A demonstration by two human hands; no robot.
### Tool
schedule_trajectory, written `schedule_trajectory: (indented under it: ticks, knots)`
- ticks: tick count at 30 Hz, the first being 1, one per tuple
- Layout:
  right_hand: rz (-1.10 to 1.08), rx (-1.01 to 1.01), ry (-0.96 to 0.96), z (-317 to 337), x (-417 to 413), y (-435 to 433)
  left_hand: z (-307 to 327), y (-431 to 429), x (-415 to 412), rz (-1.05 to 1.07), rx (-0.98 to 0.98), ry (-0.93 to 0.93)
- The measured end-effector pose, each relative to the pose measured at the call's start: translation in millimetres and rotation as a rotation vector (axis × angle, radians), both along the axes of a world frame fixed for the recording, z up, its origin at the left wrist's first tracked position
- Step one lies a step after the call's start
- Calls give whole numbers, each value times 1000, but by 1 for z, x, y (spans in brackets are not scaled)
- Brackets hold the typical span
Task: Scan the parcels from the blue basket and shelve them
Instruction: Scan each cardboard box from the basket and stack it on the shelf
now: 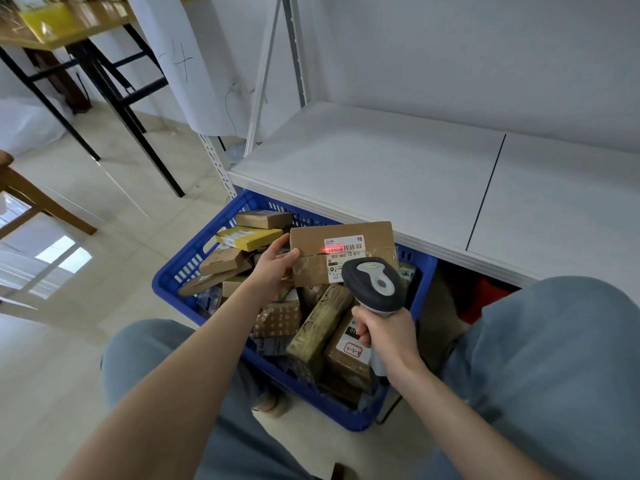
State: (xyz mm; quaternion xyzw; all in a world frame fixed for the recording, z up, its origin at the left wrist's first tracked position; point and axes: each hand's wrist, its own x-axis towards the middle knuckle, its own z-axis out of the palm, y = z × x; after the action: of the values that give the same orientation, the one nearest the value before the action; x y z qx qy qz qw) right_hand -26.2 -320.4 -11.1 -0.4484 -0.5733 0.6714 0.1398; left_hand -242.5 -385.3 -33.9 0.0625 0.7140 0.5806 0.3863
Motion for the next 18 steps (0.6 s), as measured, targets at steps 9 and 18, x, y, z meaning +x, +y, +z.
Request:
schedule_trajectory:
  ticks: [9, 18]
  knots:
    - [19, 15, 6, 0, -4, 3, 1, -1, -6, 1, 20, 0]
    - [-30, 199, 142, 65, -28, 52, 71, 1, -29, 49, 95, 64]
